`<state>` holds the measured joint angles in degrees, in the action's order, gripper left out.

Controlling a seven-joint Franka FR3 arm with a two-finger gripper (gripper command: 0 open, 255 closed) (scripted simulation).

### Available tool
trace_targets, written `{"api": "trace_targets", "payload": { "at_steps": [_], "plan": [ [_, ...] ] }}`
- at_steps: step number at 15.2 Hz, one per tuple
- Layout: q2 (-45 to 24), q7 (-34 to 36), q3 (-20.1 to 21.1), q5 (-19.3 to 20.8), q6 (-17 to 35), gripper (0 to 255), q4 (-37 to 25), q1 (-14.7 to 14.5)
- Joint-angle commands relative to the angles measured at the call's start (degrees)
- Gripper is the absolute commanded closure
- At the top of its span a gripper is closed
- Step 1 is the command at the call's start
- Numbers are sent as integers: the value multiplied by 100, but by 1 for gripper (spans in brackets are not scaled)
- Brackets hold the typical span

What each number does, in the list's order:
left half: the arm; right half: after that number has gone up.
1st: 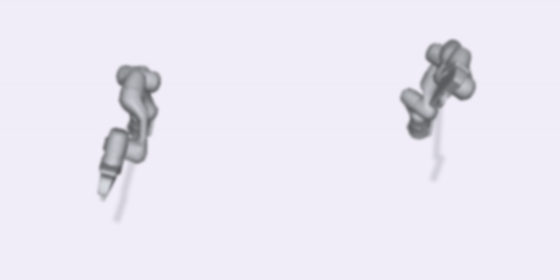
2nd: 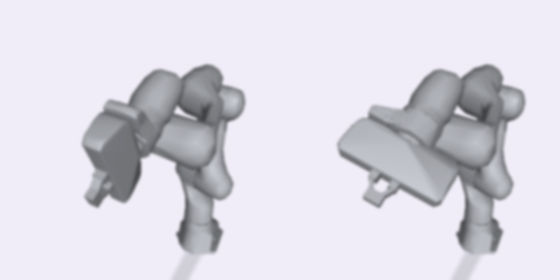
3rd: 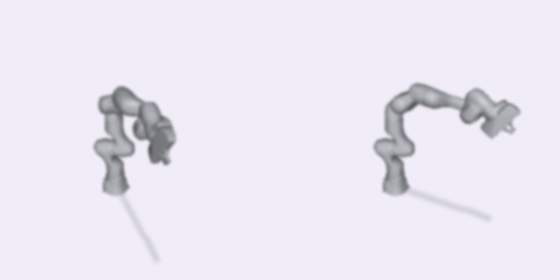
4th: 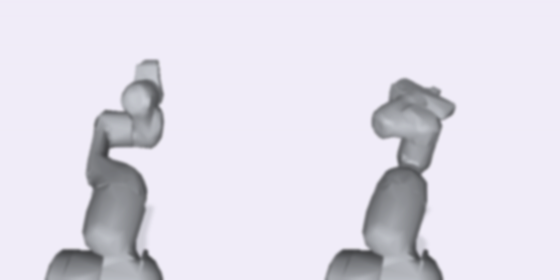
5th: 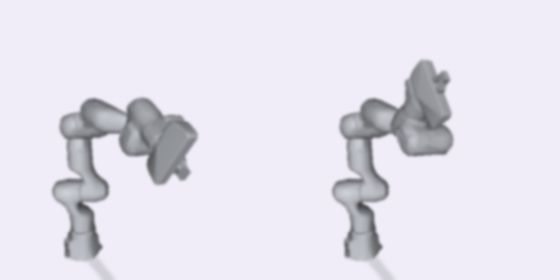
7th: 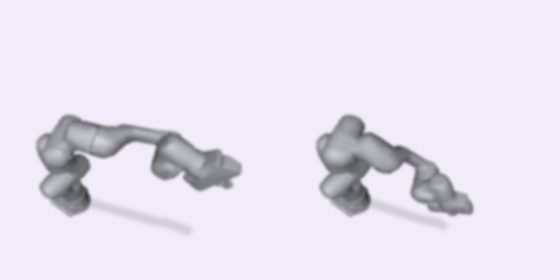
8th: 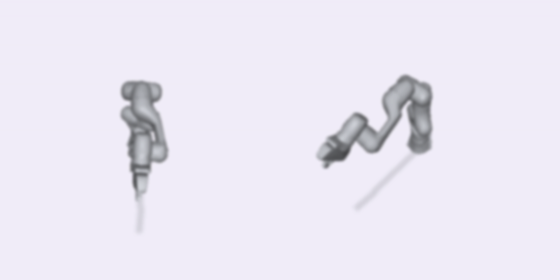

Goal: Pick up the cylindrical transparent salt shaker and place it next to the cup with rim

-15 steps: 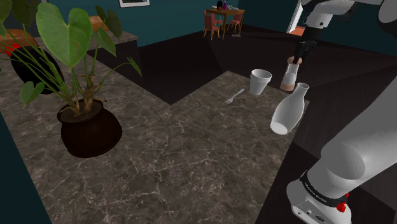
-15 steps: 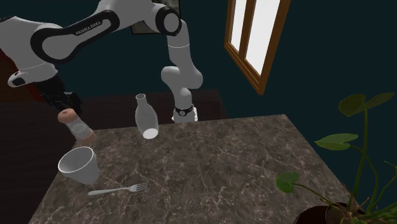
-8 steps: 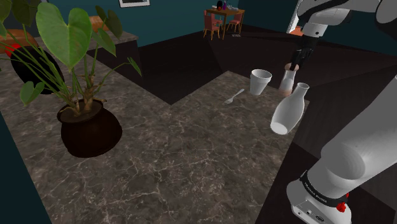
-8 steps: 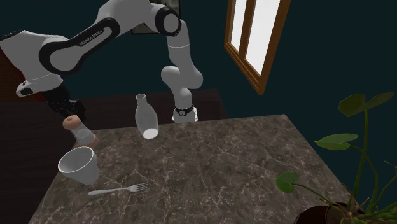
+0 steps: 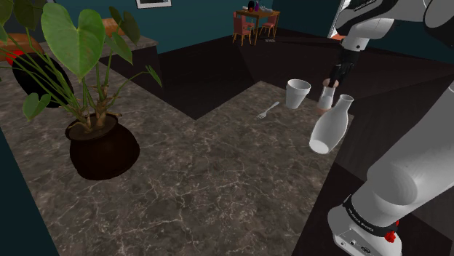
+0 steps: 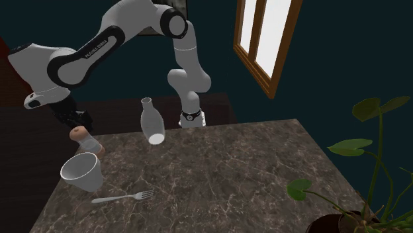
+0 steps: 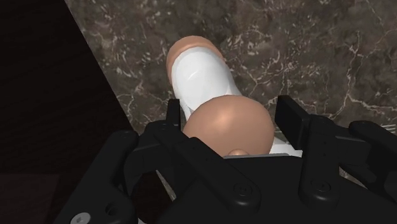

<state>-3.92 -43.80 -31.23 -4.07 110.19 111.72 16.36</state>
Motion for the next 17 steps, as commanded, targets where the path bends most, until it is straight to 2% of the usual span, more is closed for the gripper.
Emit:
{"api": "trace_targets", "payload": {
  "at_steps": [1,5,6,11,15,17],
  "plan": [
    [-2,-3,0,-3,22,255,17,1],
    [-3,-3,0,-3,22,255,17,1],
    [-2,-3,0,-3,22,0,17,1],
    [-2,-3,0,-3,22,0,17,1],
    [83,41,-14,59,-694,0,-627,7],
    [85,41,-14,60,-693,0,-626,7]
  ]
}}
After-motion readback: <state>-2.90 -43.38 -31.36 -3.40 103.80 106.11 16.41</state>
